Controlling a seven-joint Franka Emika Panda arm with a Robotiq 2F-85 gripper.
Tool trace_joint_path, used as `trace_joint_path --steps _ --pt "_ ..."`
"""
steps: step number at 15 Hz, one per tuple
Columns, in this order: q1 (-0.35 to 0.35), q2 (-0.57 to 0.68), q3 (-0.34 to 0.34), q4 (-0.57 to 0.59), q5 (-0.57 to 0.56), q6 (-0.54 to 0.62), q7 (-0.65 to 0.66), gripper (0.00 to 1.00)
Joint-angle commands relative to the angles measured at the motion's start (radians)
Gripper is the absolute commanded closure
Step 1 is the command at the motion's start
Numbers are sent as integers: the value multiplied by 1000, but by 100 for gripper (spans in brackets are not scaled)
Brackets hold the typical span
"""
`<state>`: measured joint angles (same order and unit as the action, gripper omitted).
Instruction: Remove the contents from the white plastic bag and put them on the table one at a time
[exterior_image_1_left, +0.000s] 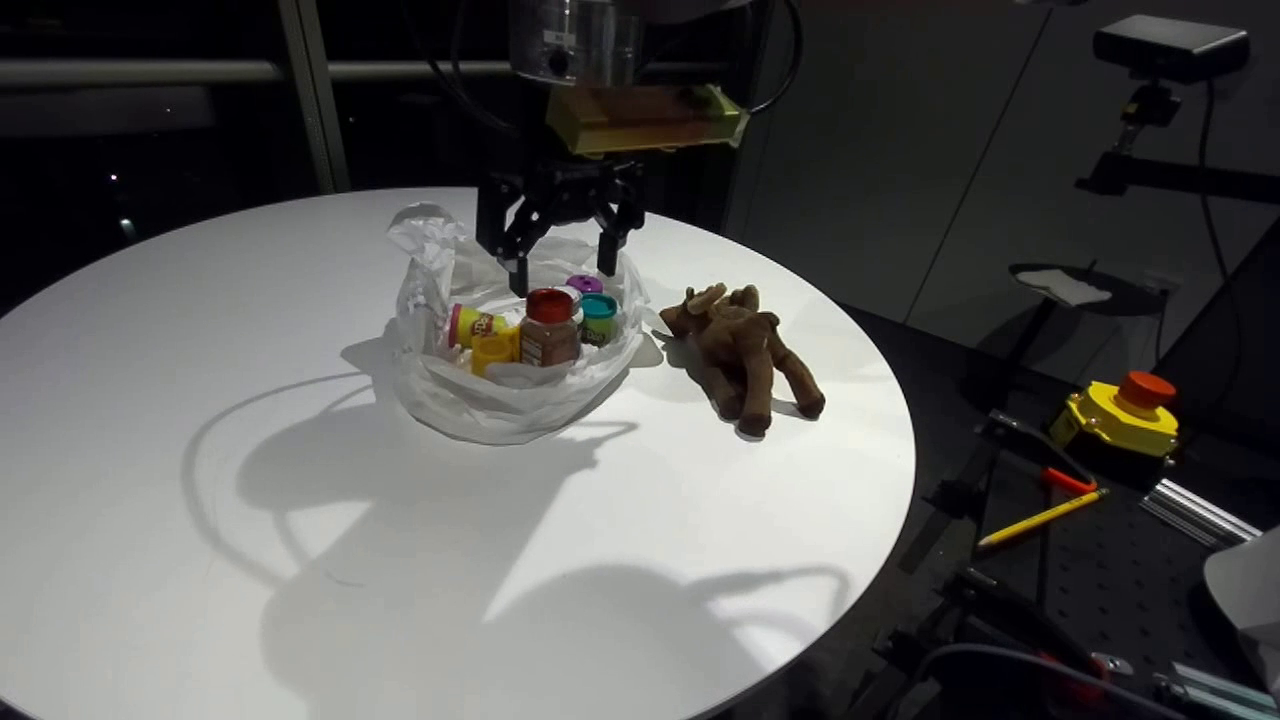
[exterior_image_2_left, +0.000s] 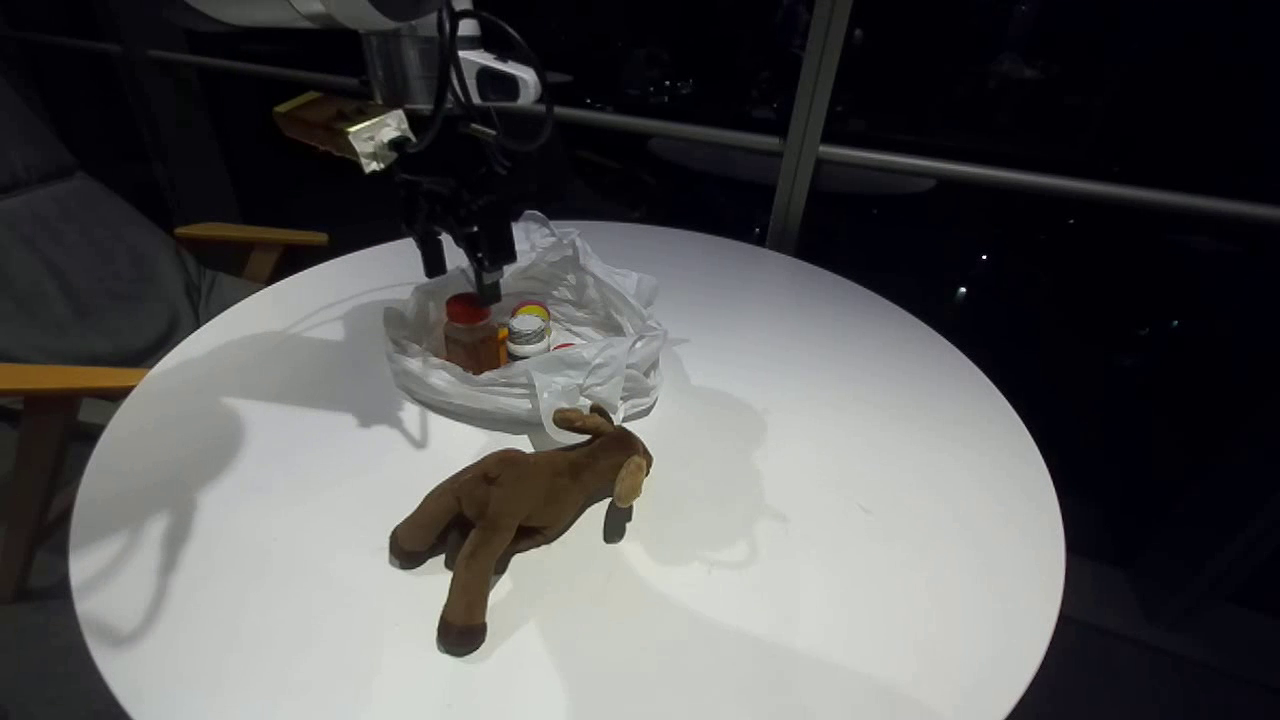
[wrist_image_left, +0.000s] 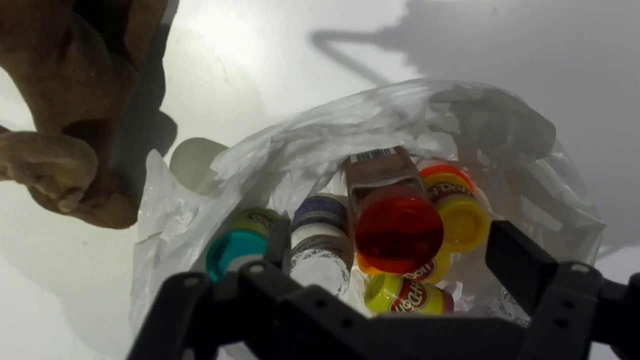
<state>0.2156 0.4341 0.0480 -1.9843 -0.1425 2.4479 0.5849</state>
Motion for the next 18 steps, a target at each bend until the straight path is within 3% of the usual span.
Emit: trace_joint_path --steps 1,2,9,11,13,15,16,18 --pt "39 67 -39 87 -30 9 -11 0" --pt "43 80 -43 100 -28 11 -14 22" --pt "48 117 -55 146 -3 -5 -42 78" --pt "43 103 -59 139 2 -4 -44 89" --pt "34 94 -60 137 14 -4 -49 92" --pt "29 91 -61 143 21 -6 -54 86" --pt "24 91 -57 147 25 -10 -66 64" --pt "9 91 -34 146 50 -22 -123 62"
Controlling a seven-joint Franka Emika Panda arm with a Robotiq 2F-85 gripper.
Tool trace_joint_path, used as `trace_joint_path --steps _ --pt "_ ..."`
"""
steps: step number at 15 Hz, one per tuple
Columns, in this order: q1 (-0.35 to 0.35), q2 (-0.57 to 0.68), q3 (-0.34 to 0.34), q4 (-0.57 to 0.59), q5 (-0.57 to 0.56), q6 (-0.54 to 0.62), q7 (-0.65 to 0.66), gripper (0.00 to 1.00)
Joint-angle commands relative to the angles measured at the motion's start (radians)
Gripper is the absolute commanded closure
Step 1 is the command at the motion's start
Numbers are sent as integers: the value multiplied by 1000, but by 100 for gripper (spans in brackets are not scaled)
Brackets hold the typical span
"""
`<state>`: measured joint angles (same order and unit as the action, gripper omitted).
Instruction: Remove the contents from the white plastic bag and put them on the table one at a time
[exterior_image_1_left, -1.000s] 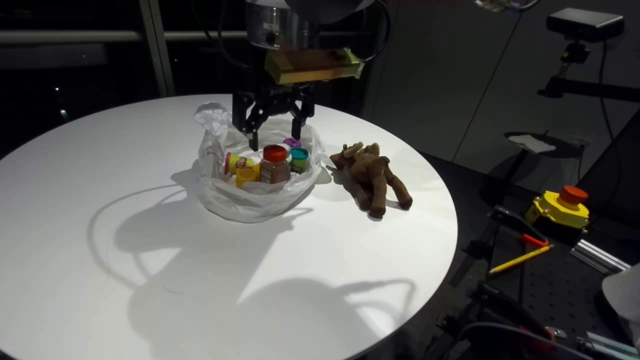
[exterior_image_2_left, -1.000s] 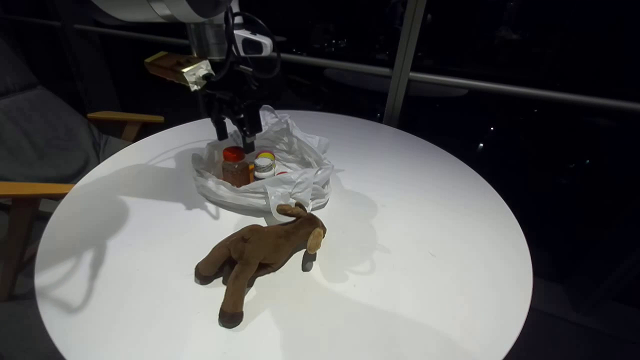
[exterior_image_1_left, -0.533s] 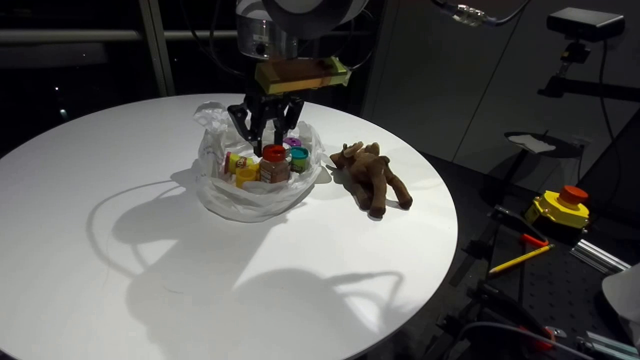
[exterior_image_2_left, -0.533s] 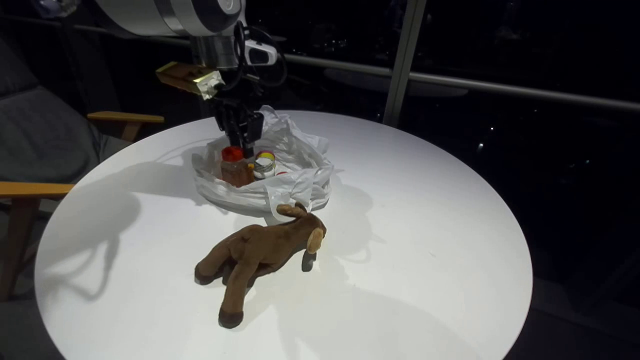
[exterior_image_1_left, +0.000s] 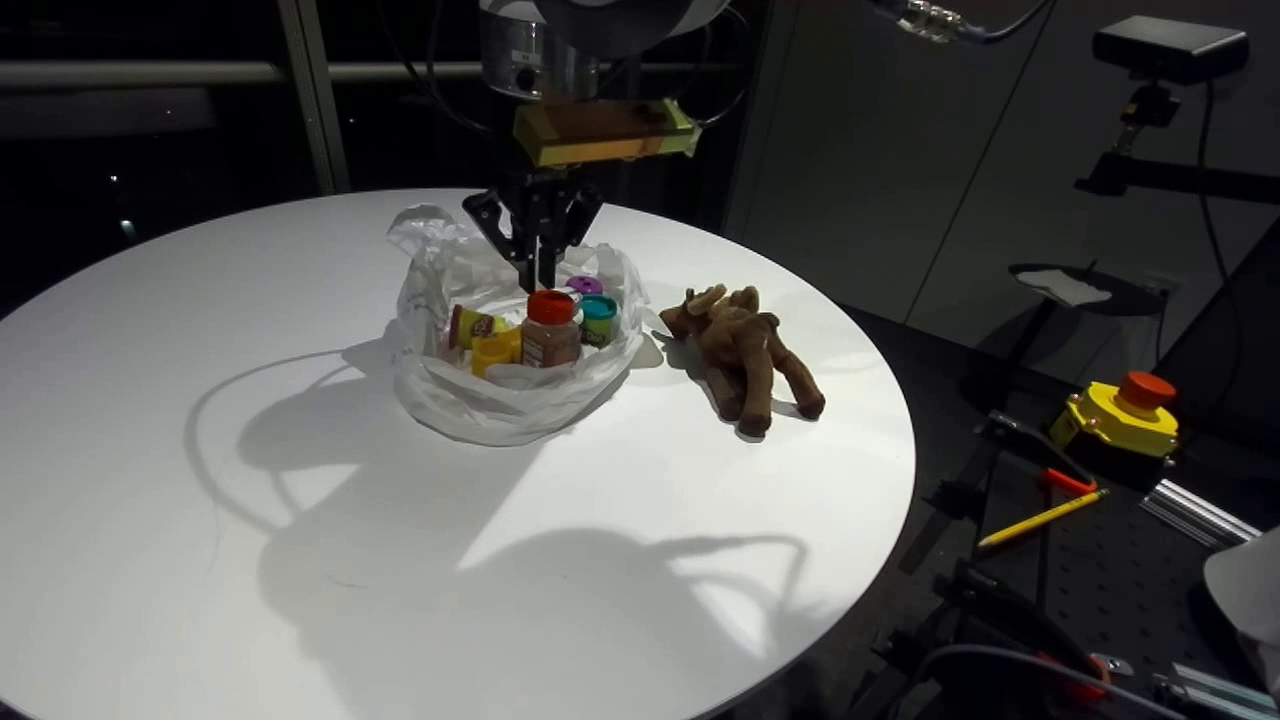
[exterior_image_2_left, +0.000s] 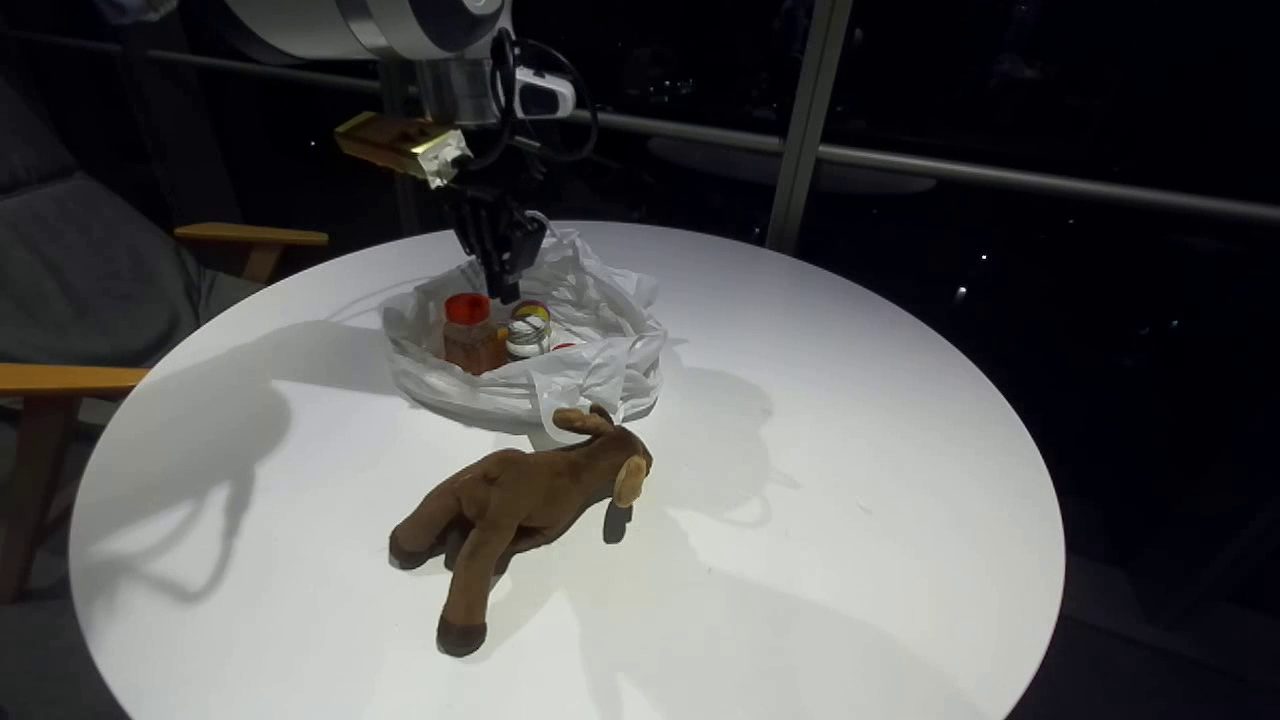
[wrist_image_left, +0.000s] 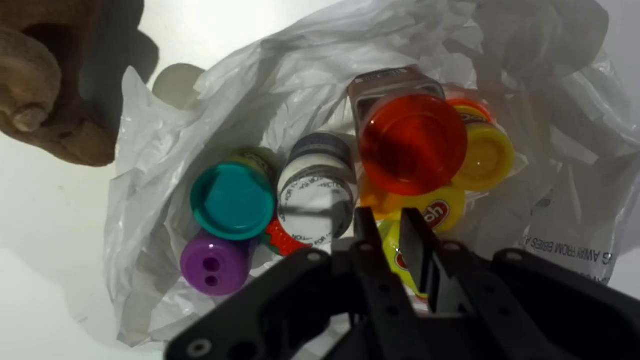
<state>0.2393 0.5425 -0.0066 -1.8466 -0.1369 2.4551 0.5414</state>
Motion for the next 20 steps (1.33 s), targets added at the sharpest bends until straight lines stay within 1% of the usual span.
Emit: trace_joint_path --steps 1,5,6,7,8,9,10,11,12,13,14,18,19,20 --pt "-17 -18 30 6 52 -40 -116 56" --pt "-9 -14 44 2 44 -86 -206 23" --pt "-9 -14 47 1 42 -98 -220 13" --pt "-8 -14 47 1 39 -106 -230 6" --pt "-8 -11 48 4 38 -115 -238 0" --pt "-8 -11 48 4 36 -120 -246 0" --pt "-8 -7 47 6 34 -124 -252 32" --pt "-8 -3 46 8 32 -126 -257 27" --pt "-9 1 46 10 33 -133 -264 28" --pt "-9 4 45 12 32 -137 -268 34" --pt "-10 8 44 13 31 -139 -271 46" --pt "-14 -6 43 7 32 -137 -279 79" --pt "-13 -22 41 -2 29 -136 -276 81" --pt "-13 -51 39 -15 31 -143 -265 80"
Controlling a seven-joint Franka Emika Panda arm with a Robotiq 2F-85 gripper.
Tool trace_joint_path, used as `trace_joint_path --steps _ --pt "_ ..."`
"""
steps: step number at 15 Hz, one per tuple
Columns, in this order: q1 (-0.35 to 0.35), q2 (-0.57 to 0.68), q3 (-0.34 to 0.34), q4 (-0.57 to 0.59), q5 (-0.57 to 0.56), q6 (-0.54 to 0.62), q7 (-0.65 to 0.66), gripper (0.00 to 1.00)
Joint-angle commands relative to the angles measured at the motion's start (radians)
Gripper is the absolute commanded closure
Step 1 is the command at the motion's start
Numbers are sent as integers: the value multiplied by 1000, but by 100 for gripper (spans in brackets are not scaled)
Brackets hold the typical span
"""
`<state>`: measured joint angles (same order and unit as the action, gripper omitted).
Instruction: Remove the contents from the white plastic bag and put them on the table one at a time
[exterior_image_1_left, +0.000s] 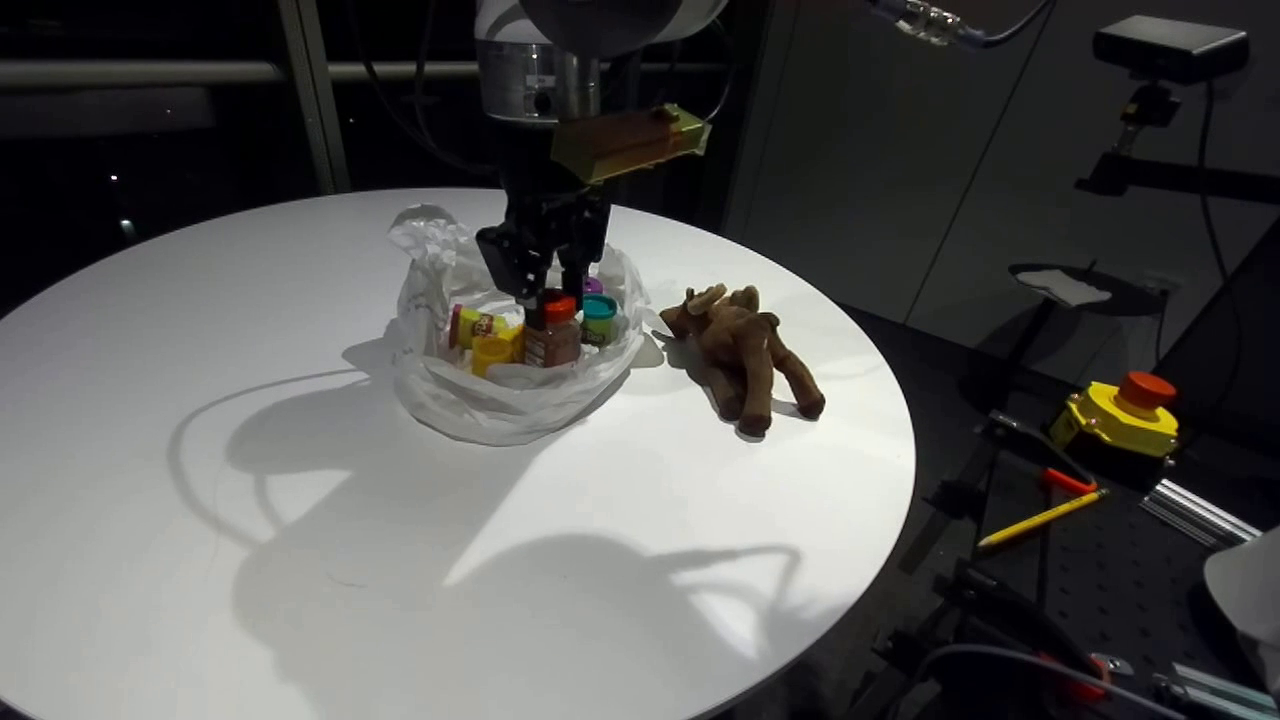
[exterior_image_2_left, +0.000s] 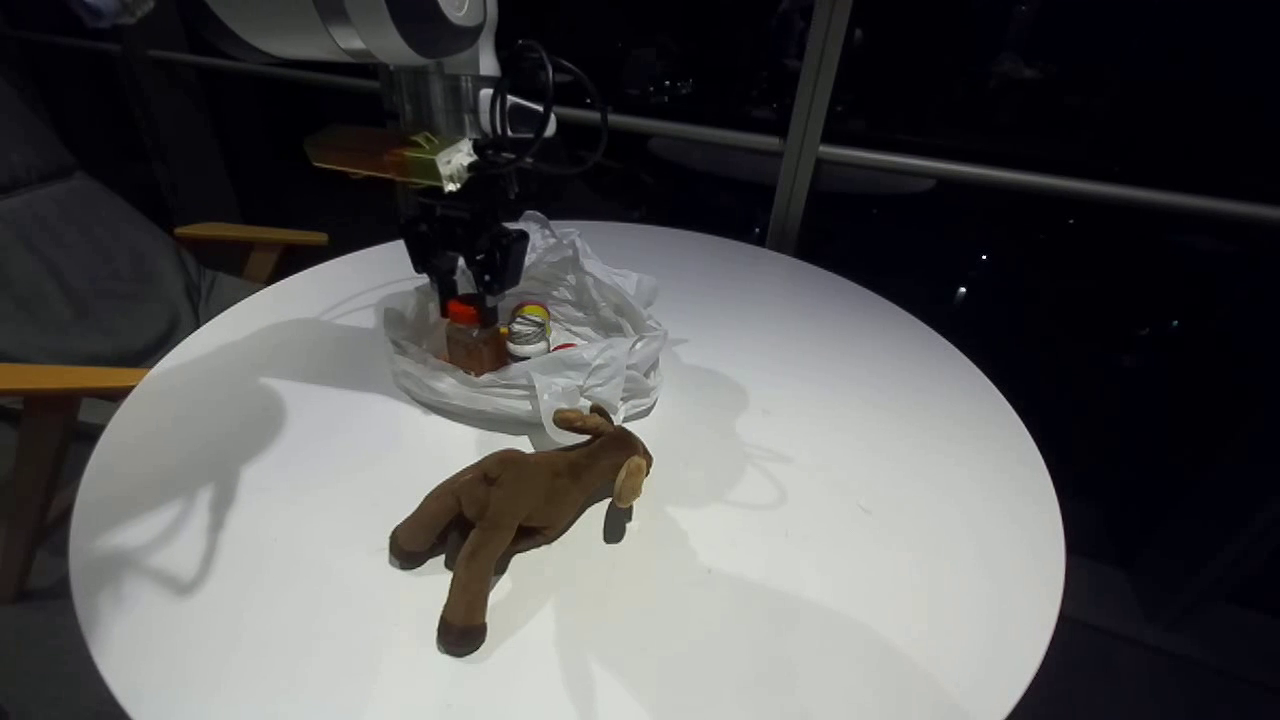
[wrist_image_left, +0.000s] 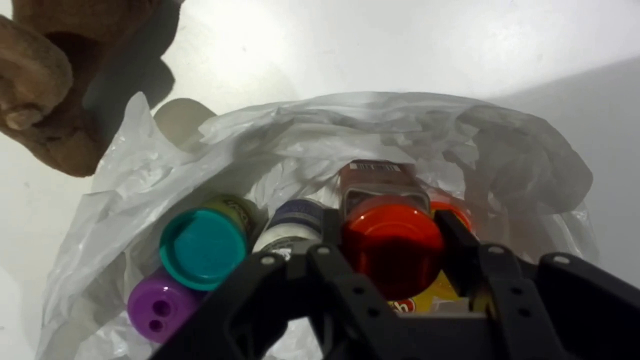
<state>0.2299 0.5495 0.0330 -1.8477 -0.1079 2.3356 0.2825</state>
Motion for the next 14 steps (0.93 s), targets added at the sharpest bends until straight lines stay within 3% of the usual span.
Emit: trace_joint_path --steps 1,9,11,14 --pt "-5 -87 0 -28 8 -35 -2 80" --pt "-37 -483 21 -299 40 -130 -1 81" --pt "-45 -529 28 -356 43 -165 12 81" --pt "-56 -525 41 -423 71 -97 17 81"
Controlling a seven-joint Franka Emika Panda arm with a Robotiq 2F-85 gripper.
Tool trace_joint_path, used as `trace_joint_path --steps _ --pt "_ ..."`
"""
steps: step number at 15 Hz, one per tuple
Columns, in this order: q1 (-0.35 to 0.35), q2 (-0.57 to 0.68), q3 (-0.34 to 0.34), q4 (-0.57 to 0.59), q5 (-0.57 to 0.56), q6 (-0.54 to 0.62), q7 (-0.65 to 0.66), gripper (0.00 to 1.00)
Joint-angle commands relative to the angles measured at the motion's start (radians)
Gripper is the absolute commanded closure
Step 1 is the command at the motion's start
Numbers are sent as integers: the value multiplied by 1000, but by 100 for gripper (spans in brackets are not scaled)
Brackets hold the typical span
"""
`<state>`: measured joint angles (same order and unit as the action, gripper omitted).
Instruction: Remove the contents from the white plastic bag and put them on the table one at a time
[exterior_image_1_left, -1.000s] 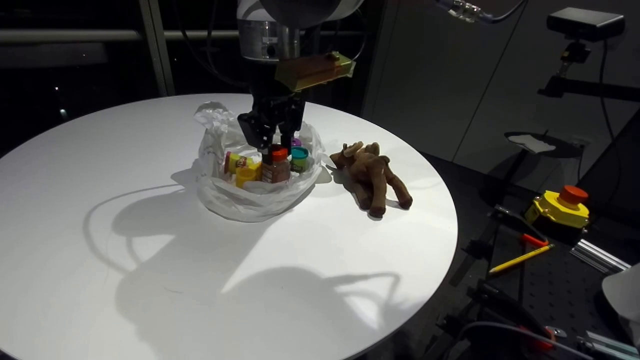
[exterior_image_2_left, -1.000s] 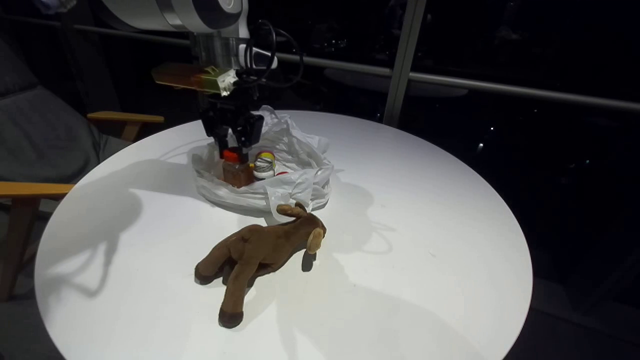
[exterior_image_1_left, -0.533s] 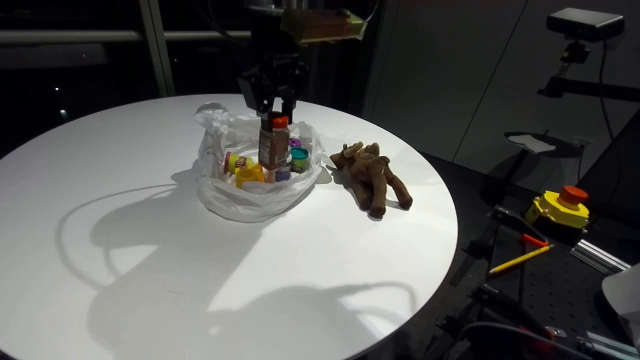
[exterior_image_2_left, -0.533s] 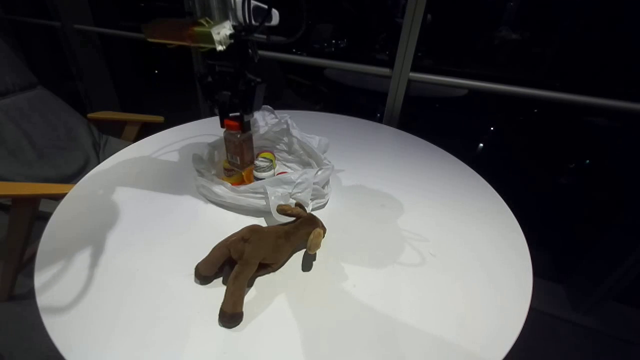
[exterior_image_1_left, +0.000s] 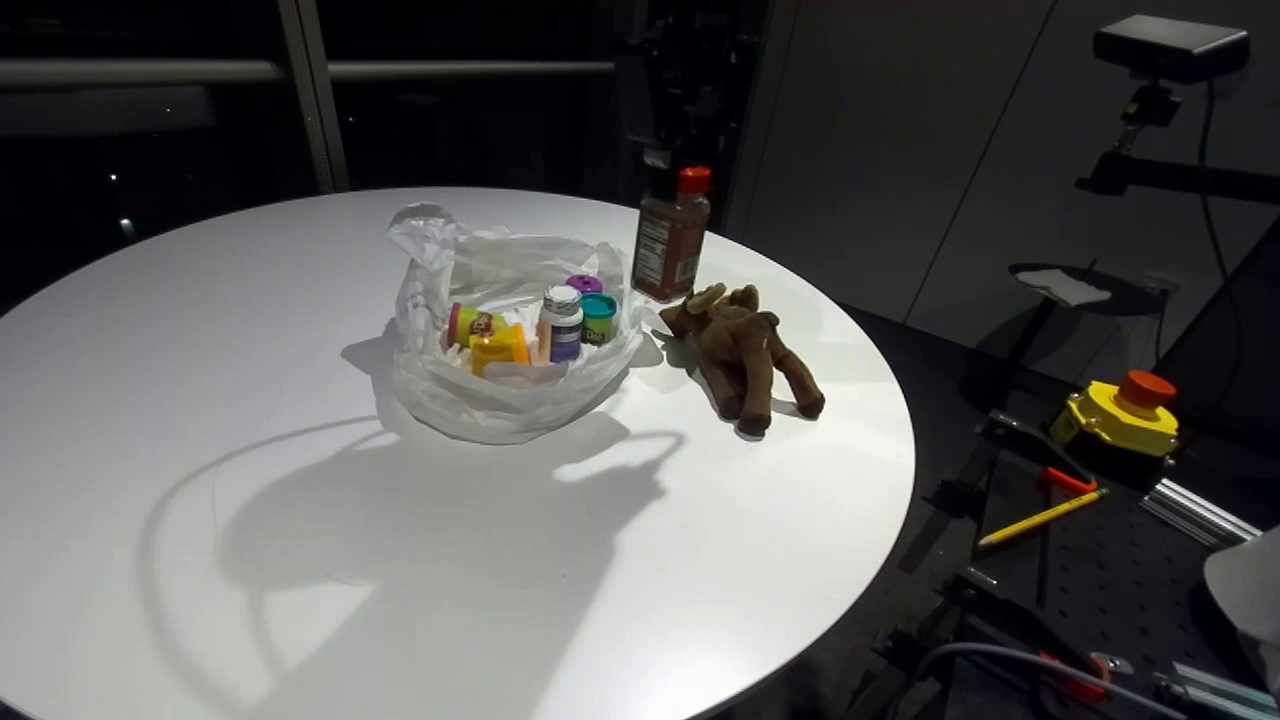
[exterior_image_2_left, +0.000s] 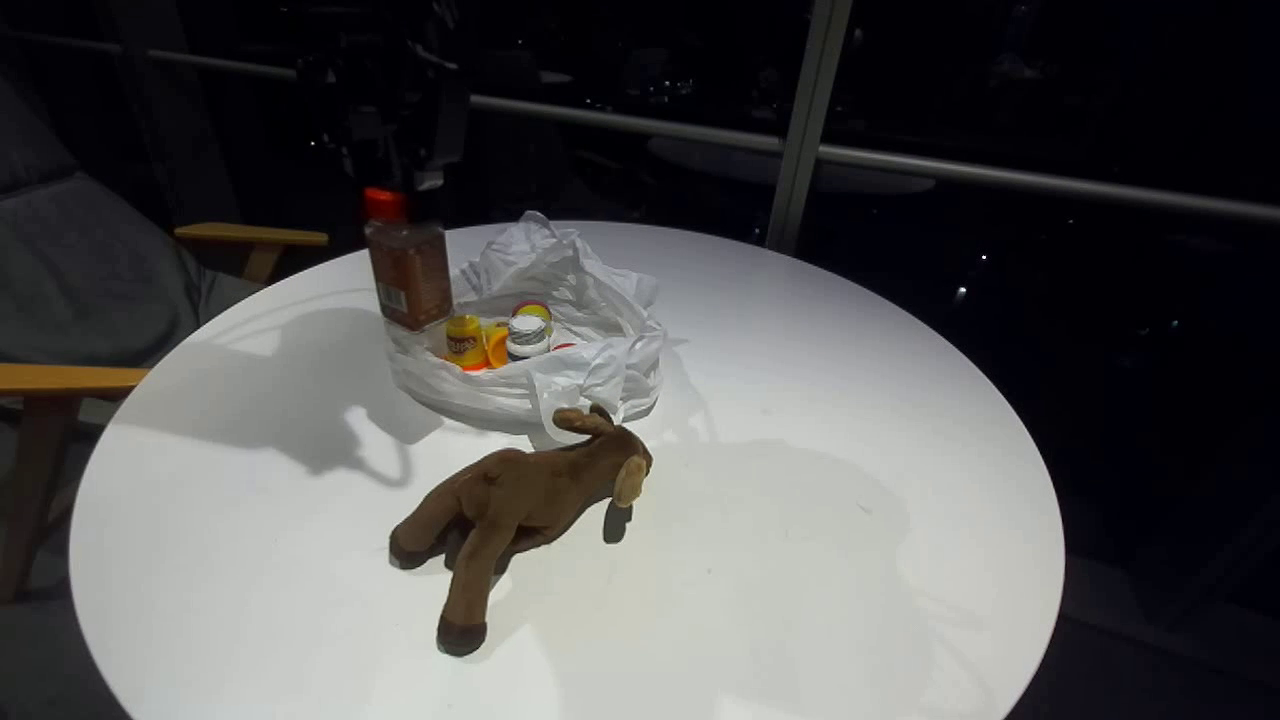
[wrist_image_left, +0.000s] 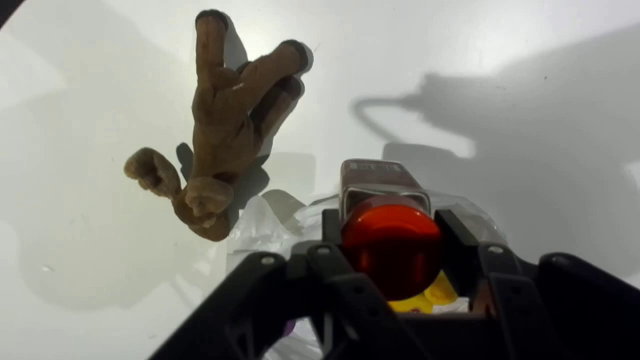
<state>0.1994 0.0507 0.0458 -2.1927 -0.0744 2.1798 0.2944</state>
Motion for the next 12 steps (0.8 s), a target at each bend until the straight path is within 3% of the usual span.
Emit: trace_joint_path --steps 1,3,7,12 --pt "-28 -7 31 -92 52 90 0 81" --pt "-33 41 34 -113 57 168 9 81" --pt "-20 142 14 -148 -44 304 88 81" --pt "10 219 -36 -159 -178 354 200 81"
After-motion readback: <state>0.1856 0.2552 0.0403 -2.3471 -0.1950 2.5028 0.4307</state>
